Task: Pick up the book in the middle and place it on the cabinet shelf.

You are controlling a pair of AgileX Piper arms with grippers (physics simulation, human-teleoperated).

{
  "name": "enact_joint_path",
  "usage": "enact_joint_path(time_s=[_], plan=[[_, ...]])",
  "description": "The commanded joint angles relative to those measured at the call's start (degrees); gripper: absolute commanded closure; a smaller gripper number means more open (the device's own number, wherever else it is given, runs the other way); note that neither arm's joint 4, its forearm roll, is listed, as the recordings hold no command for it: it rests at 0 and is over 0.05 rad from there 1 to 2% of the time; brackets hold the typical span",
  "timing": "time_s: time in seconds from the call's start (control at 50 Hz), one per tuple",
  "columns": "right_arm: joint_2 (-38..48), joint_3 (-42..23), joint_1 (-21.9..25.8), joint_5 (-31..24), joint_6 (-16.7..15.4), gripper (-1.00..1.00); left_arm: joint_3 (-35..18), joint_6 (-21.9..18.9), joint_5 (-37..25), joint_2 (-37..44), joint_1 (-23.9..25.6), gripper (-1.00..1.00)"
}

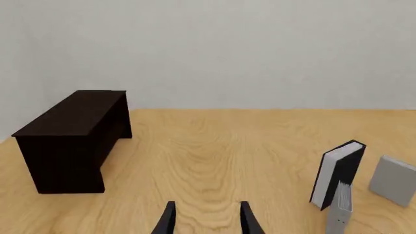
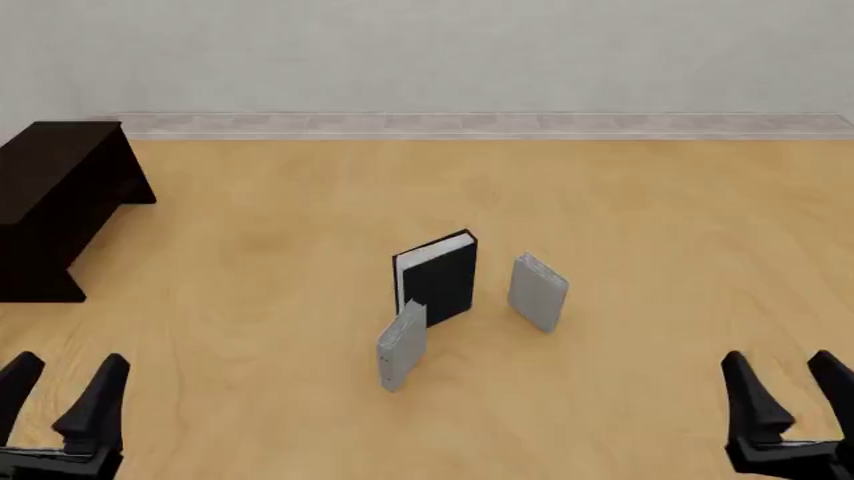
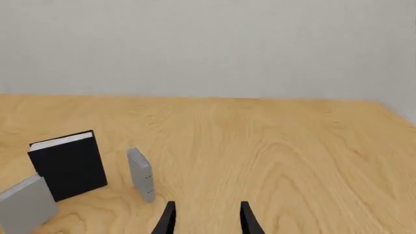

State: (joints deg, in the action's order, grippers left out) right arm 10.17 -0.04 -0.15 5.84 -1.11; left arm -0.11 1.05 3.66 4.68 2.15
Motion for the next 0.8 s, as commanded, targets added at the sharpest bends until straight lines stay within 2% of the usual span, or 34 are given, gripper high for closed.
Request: enact_joint_path(time_s=[0.02,0.06,0.12,0.14,0.22,0.28,0.3,0.44,0.48,0.52,0.56,0.6,0.66,0.7,0.74,0.78,0.8], plan=[[-3.4,0.0,0.0,0.7,1.6,-1.0,-0.6,-0.1,-2.9,-4.6,0.2,-1.0],[-3.8,0.0,-0.2,0.2,1.7,-1.0,-0.9,-2.8,-2.8,-4.6,2.7,-1.0],[-6.6,0.0,-0.3,-2.5,1.8,-1.0,-2.5,-2.4,-3.2,-4.6,3.8,-1.0],[-9.8,0.0,-0.4,-5.4,2.1,-1.0,-3.5,-2.0,-3.9,-4.6,3.6,-1.0],[-10.1,0.0,-0.5,-5.6,2.4,-1.0,-4.7,-1.7,-4.9,-4.6,4.8,-1.0],[-10.1,0.0,-0.5,-5.8,2.5,-1.0,-7.2,1.3,-5.6,-4.6,3.2,-1.0],[-10.1,0.0,-0.5,-5.7,2.5,-1.0,-8.0,-1.2,-6.4,-4.6,4.5,-1.0],[-10.1,0.0,-0.8,-5.5,3.0,-1.0,-11.1,-0.1,-9.1,-4.5,4.7,-1.0],[-10.1,0.0,-0.8,-5.4,3.1,-1.0,-11.6,1.2,-9.3,-4.5,4.4,-1.0],[-10.1,0.0,-0.9,-5.4,3.2,-1.0,-11.6,-1.2,-10.0,-4.5,5.7,-1.0],[-10.1,0.0,-0.9,-5.4,3.1,-1.0,-12.1,0.5,-9.9,-3.3,5.6,-1.0],[-10.2,0.0,-0.9,-5.4,3.1,-1.0,-12.7,0.1,-9.6,-2.0,6.4,-1.0],[-10.2,0.0,-0.9,-5.3,3.2,-1.0,-13.7,3.9,-7.2,3.6,7.2,-1.0],[-10.2,0.0,-0.9,-5.3,3.3,-1.0,-15.8,1.9,-6.6,6.8,8.5,-1.0],[-10.2,0.0,-0.9,-5.3,3.3,-1.0,-16.6,2.0,-5.3,8.9,9.4,-1.0],[-10.2,0.0,-0.9,-5.3,3.2,-1.0,-18.1,-0.2,-3.9,13.0,11.0,-1.0],[-10.2,0.0,-0.9,-5.3,3.2,-1.0,-18.2,0.3,-3.1,14.0,10.8,-1.0]])
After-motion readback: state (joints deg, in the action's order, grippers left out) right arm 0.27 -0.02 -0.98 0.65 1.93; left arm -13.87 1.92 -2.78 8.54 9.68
